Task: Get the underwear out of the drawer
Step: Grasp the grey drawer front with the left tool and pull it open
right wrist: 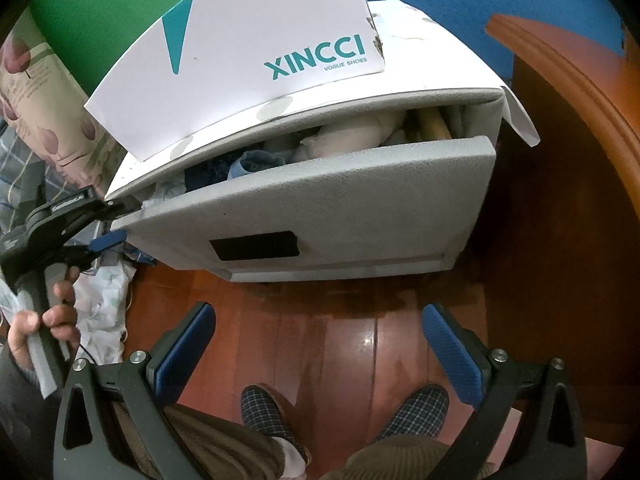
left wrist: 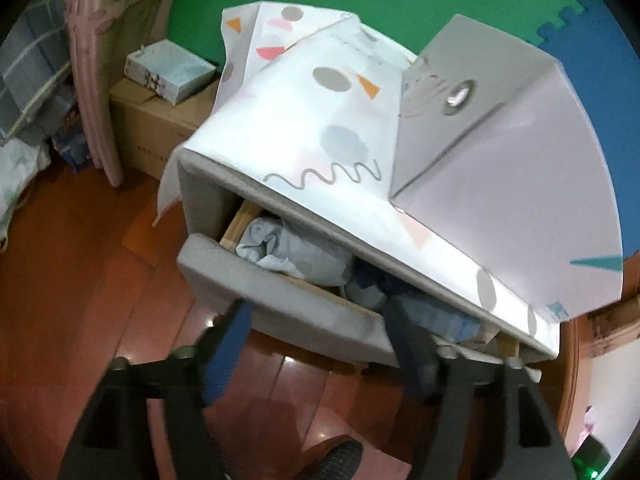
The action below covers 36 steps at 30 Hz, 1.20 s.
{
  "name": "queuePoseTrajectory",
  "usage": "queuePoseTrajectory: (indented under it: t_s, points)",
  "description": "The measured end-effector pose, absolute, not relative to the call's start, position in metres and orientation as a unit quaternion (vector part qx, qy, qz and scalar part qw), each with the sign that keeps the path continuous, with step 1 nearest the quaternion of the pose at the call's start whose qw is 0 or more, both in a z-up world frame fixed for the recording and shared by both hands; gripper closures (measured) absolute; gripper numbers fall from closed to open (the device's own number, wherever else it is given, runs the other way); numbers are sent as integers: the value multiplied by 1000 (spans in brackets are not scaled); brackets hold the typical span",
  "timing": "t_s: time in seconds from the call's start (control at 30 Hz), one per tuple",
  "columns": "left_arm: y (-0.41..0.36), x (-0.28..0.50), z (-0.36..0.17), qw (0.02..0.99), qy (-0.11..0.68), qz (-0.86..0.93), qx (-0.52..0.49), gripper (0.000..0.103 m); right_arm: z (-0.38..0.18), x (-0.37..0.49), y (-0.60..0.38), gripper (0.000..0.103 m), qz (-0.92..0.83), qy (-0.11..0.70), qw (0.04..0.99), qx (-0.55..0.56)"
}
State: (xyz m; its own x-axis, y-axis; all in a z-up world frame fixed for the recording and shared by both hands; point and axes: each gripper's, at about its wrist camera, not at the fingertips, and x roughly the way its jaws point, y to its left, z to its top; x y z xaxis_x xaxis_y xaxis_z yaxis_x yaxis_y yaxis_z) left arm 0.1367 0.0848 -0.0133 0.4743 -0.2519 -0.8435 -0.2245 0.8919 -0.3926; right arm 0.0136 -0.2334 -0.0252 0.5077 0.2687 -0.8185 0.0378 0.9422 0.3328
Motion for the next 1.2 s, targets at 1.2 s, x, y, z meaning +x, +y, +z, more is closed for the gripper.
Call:
queuePoseTrajectory:
  t_s: [1.2]
  points:
    - [112,78,-60,774,595,19,-214,0,-4,1,-244,1,59,456,874,160]
